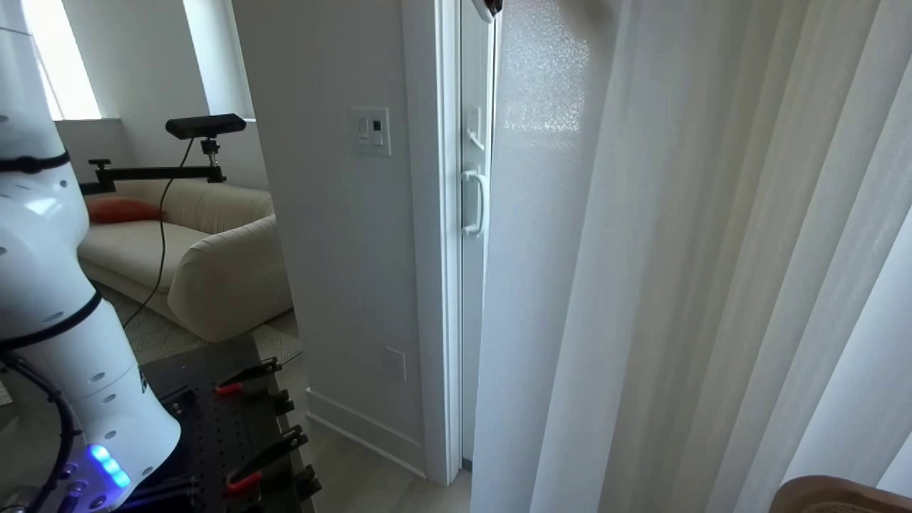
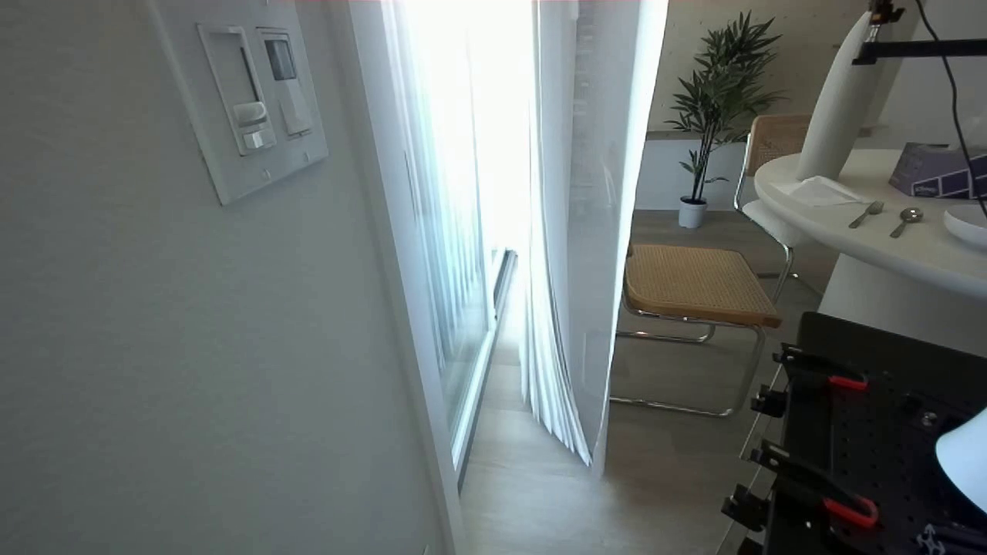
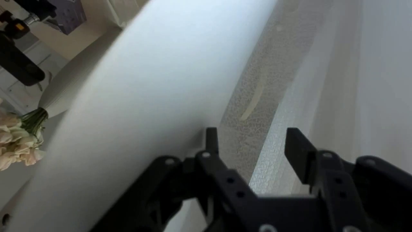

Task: Close the curtain

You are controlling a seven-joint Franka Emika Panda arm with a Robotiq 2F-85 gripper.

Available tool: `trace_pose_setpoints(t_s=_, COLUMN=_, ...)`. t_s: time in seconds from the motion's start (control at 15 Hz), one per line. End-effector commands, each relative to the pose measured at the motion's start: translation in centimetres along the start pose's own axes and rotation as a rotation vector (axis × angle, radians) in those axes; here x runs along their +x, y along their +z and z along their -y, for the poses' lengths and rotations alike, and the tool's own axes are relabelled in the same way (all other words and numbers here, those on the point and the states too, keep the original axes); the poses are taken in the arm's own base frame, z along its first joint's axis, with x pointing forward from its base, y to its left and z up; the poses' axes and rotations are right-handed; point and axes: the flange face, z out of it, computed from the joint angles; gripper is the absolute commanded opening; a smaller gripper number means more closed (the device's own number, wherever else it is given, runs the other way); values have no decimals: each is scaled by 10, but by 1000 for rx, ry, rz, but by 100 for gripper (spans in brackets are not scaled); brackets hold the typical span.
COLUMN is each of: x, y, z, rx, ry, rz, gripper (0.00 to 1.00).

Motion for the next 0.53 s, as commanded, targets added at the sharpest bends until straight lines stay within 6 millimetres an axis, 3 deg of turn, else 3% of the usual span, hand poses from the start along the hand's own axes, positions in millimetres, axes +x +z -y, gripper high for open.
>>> trace_pose_setpoints(t_s=0.0, x=4, y=-2, z=5, rx=51, ry=6, rz=12, gripper=87)
trace_pose_setpoints(t_s=0.13, x=2, y=-6, z=6, rx=89, ry=-9, rz=30, gripper=99)
trace_pose_setpoints(t_s=0.47, x=-1, y=-19, z=12, rx=203, ry=-33, rz=27, gripper=100)
